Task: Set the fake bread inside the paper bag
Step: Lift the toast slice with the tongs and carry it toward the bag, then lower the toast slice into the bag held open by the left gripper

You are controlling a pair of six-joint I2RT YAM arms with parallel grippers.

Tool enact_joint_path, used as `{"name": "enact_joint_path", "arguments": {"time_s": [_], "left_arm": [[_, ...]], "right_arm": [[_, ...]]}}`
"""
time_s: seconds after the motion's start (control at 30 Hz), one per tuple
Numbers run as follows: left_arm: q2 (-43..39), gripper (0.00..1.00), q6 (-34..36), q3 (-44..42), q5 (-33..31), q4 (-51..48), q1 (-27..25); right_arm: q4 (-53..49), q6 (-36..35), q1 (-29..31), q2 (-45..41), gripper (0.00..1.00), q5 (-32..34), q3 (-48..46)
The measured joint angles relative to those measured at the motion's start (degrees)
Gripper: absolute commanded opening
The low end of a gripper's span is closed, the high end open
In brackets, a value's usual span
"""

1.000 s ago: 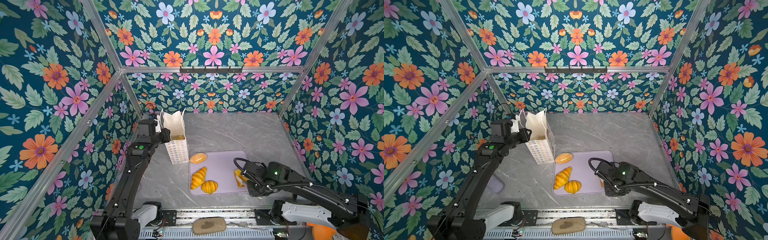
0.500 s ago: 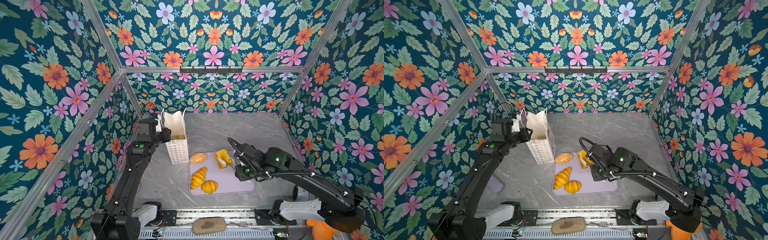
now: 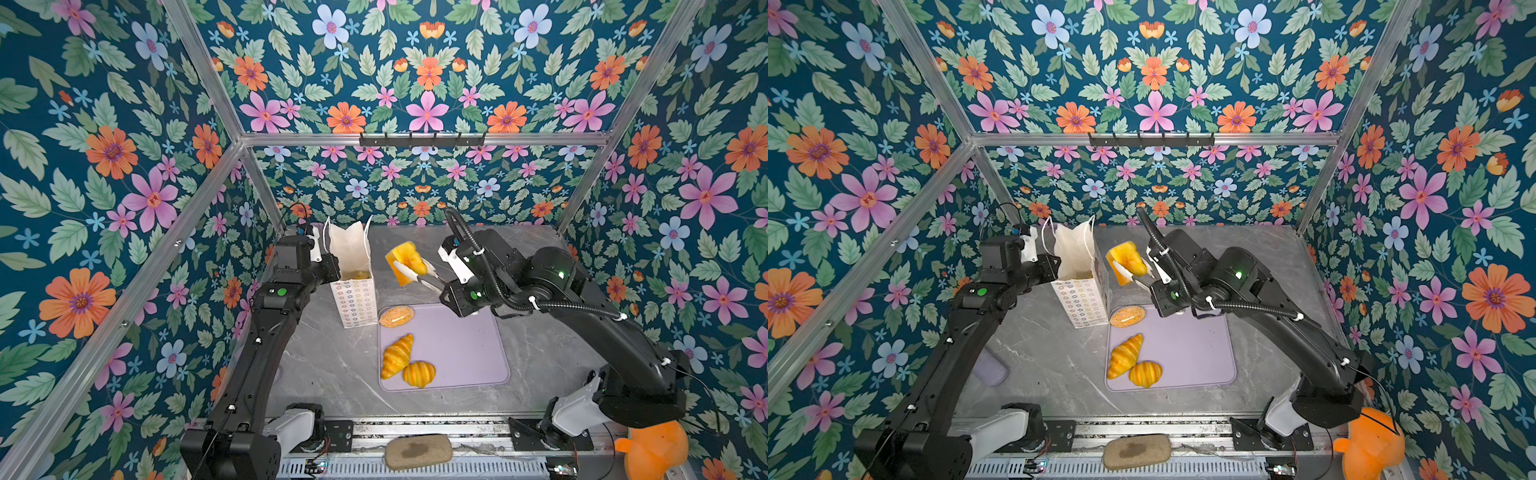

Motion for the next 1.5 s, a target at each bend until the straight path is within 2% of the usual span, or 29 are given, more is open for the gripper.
{"name": "enact_joint_path", "arguments": {"time_s": [0.3,0.4,0.7,1.07,1.37,1.5], "left_arm": [[1.27,0.08,-0.26,0.92,-0.39,-0.17,-0.39],[1.27,0.05,-0.28,1.07,-0.7,-0.22,-0.5],[0.48,0.0,-1.92,1.36,0.24,-0.17,-1.07],[-0.15,0.0,-3.23,1.38,1.81,-0.2,-1.14],[-0.24,0.0,-3.45,1.53,2.01,-0.2,-1.14],[-0.2,0.0,-3.52,1.73,2.34,-0.17,-1.14]], "right_arm": [[-4.28,-5.03,0.5,17.97,0.3,-3.98,28.92],[-4.79,-5.66,0.74,20.74,0.3,-5.86,33.99],[-2.19,-6.62,0.81,22.36,0.3,-8.13,31.67],[0.9,-6.86,-0.9,24.02,0.3,-4.57,27.87],[1.68,-7.08,-2.91,24.15,0.31,-3.93,23.89],[1.7,-7.13,-2.62,25.24,0.32,-6.14,24.02]]}}
